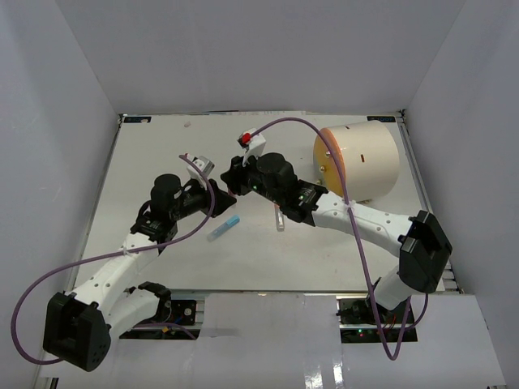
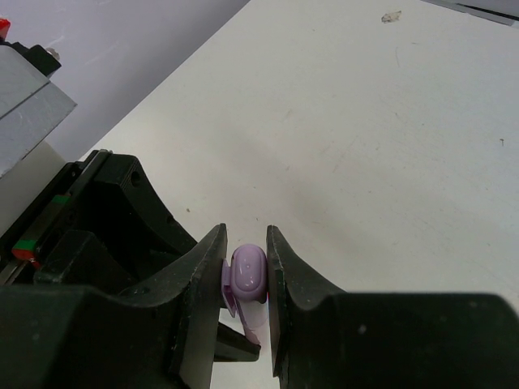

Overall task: Sort the stationery into containers
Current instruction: Place the pen at the center of the board.

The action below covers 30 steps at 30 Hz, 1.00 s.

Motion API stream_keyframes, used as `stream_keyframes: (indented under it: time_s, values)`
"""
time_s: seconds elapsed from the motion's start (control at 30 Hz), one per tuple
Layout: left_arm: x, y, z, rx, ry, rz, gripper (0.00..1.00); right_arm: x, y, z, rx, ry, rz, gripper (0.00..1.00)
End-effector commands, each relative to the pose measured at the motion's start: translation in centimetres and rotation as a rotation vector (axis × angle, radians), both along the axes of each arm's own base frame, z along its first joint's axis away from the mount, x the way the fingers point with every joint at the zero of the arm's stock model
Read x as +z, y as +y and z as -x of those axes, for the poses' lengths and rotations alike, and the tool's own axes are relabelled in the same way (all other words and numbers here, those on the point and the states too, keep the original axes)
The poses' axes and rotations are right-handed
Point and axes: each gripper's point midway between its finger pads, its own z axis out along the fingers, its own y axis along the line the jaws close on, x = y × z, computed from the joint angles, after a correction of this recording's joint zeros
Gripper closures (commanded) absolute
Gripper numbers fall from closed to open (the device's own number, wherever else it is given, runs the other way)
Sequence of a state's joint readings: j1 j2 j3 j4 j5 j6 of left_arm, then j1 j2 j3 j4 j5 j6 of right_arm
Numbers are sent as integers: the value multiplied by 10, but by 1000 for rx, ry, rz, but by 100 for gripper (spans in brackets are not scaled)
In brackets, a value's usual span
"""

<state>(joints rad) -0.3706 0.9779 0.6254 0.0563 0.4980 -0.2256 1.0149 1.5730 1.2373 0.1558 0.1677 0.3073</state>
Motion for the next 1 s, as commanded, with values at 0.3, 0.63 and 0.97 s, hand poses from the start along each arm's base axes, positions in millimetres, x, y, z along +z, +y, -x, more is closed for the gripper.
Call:
stream_keyframes:
  time_s: [0.3, 0.63, 0.97]
  values:
    - [163, 18, -19, 104, -540, 186, 100, -121, -51, 77, 110, 315, 480, 92]
    - [88, 10, 3, 6, -380, 120, 100, -45, -28, 43, 47, 160, 360, 88]
    - [61, -1, -1, -41, -276, 116, 100, -7, -18, 32, 27, 94, 285, 86]
